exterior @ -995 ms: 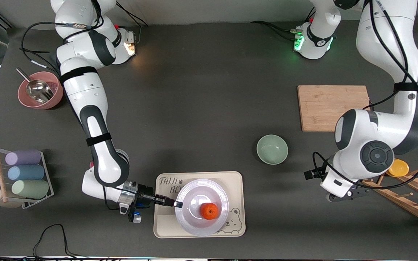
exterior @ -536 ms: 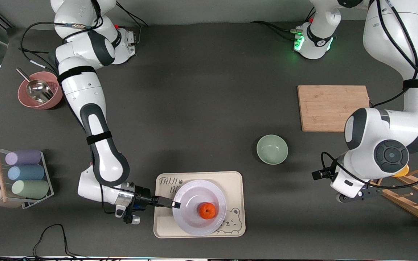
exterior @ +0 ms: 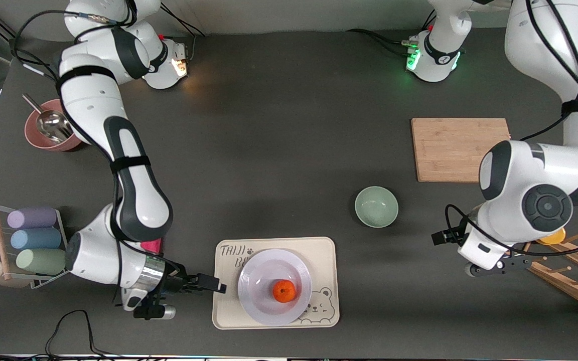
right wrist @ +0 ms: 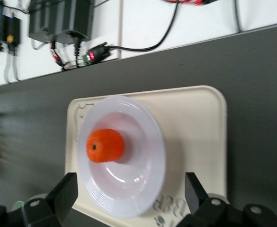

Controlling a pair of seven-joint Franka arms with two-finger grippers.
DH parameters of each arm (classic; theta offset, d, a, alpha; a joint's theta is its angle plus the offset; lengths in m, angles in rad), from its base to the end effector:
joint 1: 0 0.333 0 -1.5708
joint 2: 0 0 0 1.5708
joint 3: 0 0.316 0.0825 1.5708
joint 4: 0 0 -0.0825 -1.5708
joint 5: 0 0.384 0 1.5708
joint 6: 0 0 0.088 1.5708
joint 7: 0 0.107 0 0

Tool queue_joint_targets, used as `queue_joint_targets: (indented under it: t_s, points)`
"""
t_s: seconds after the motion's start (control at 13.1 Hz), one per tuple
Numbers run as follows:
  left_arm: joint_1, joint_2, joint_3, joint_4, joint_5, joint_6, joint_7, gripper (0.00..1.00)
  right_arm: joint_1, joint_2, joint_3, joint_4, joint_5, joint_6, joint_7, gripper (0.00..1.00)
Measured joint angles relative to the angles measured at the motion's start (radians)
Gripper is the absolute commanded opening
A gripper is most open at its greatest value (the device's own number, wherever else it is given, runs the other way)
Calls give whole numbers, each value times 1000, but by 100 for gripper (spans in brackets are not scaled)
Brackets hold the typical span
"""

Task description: Place orange and plate with both arms

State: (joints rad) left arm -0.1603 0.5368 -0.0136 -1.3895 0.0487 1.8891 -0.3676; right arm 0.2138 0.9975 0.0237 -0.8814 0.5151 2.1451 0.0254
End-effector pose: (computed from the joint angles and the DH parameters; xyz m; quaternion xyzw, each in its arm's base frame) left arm 0.6955 -0.1167 0.3959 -0.9956 -0.0895 0.0127 0.0237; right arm 0.7903 0.2037 0.3229 -0.9623 0.0134 -0.0961 0.2540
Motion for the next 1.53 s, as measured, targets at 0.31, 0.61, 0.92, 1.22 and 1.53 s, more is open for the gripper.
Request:
queue_joint_targets:
  t_s: [0.31,0.61,0.92,1.22,1.53]
  points:
    - [6,-213,1,-127,0,-76,40,100,1,-200,-25,-81,-178,-190,113,100]
    - [6,-430,1,-185,0,-267,75,100,-1,-418,-46,-345,-306,-230,121,100]
    - [7,-504,6,-200,0,-330,92,100,-2,-600,-49,-535,-385,-259,121,100]
    - [10,-505,6,-178,-1,-372,93,100,-18,-803,-95,-760,-434,-265,83,100]
    - [137,-509,-93,-127,-2,-448,101,100,-83,-960,-107,-897,-487,-362,45,100]
